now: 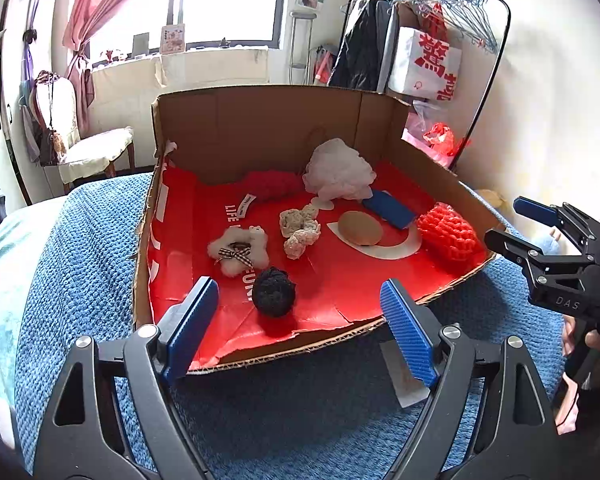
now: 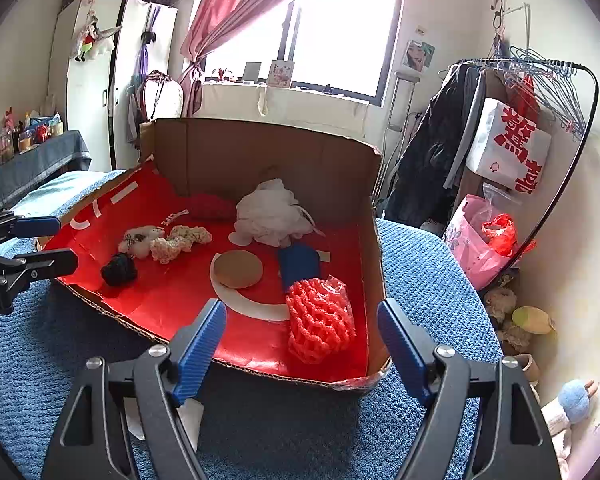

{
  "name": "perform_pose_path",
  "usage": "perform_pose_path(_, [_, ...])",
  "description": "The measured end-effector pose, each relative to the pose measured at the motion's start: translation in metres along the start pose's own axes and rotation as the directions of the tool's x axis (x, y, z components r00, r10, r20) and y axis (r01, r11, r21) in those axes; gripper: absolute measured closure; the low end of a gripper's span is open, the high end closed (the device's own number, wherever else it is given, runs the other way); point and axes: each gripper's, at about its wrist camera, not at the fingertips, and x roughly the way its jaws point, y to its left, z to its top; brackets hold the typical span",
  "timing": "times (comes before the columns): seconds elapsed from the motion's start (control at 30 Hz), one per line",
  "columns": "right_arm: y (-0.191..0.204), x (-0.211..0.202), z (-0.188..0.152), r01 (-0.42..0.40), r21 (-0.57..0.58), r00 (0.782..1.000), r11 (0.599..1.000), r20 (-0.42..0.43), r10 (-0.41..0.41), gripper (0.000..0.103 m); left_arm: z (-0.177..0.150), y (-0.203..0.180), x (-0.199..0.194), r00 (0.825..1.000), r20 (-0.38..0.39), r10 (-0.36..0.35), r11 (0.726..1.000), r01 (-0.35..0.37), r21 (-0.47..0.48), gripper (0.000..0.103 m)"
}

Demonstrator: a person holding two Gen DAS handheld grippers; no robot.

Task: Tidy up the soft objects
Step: 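Withdraw both open tools from the box toward the white cloths on the blanket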

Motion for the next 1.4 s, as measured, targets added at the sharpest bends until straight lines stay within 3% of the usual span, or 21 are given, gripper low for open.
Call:
perform_pose_path(0.1, [-0.002, -0.015, -0.003, -0.015, 0.033, 0.999, 0.999, 0.032, 0.014, 0.009, -0.003, -0.004, -0.011, 1.000, 0.022, 0.001, 1.000, -0.001, -0.013, 0.015])
perform_pose_path(0.3, [0.001, -0.050, -0.009, -0.037, 0.072, 0.994, 0.997, 0.106, 0.029, 0.001, -0.014, -0.013, -0.034, 0.997, 0.080, 0.014, 1.000, -0.012, -0.023, 0.013])
perform_pose_path(0.57, [0.014, -0.086, -0.029, -0.028, 0.089, 0.983, 0.996, 0.181, 0.012, 0.000, -0.031, -0.027, -0.057, 0.990, 0.141, 0.017, 0.999, -0.013, -0.030, 0.007])
perform_pose_path(0.77, [0.018, -0.092, -0.049, -0.049, 0.122, 0.985, 0.991, 0.171, 0.027, 0.000, -0.047, -0.039, -0.066, 0.987, 0.158, 0.036, 0.999, -0.030, -0.037, 0.007])
perform_pose_path(1.07, [0.034, -0.092, -0.081, 0.006, 0.127, 0.984, 0.992, 0.179, -0.028, 0.000, -0.079, -0.054, -0.067, 0.976, 0.183, 0.114, 0.993, -0.110, -0.035, 0.007])
perform_pose_path(1.4, [0.042, -0.073, -0.108, -0.002, 0.146, 0.994, 0.989, 0.111, -0.014, 0.000, -0.109, -0.059, -0.059, 0.976, 0.162, 0.143, 0.989, -0.138, -0.045, 0.007])
